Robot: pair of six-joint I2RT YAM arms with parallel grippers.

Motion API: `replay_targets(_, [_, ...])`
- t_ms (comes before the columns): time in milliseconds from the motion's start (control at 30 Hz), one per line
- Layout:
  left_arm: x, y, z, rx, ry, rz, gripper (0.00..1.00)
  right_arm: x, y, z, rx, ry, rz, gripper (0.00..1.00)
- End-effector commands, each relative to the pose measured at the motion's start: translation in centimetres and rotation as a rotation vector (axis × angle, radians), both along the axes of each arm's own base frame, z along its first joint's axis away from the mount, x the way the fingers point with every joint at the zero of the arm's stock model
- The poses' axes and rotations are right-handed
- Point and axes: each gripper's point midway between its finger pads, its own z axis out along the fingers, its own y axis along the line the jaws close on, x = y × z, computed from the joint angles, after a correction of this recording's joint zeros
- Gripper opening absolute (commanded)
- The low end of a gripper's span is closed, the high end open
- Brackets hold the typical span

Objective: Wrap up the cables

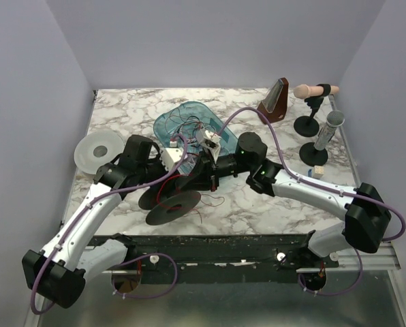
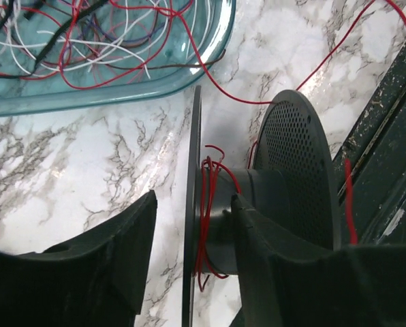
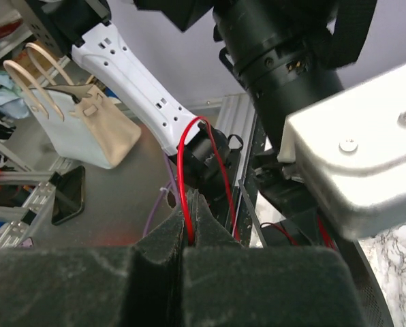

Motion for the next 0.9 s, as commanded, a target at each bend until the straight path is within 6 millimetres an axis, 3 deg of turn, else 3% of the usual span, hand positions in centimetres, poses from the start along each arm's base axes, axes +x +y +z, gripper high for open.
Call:
replay_targets(0, [-0.3, -0.6, 3.3, -0.083, -0.025, -0.029, 0.59, -1.4, -0.4, 1.9, 0.129, 0.001, 0.045, 0.01])
replay_targets(167, [-0.1, -0.5, 5.9, -0.11, -0.089, -0.037, 0.69, -1.1, -0.3, 2.2, 0.141, -0.009, 0.03, 0.01])
replay_targets(467, [0.5, 0.5, 7.7, -0.096, -0.167, -0.028, 0.75, 2.8, -0.8, 1.0, 0.096, 0.014, -0.14, 0.01])
replay_targets(600, [1.1, 1.5, 8.8, -0.081, -0.215, -0.003, 0.76, 3.0, -0.5, 1.2, 0.104, 0.004, -0.133, 0.01])
replay_targets(733, [1.6, 3.7, 8.0, 0.01, -0.218, 0.049, 0.8, 3.1, -0.4, 1.7, 0.118, 0.001, -0.13, 0.01])
replay_targets(867, [-3.3, 5.4, 4.1, 0.156, 0.005, -0.166, 0.87, 3.0, -0.7, 1.8, 0.113, -0.006, -0.136, 0.01])
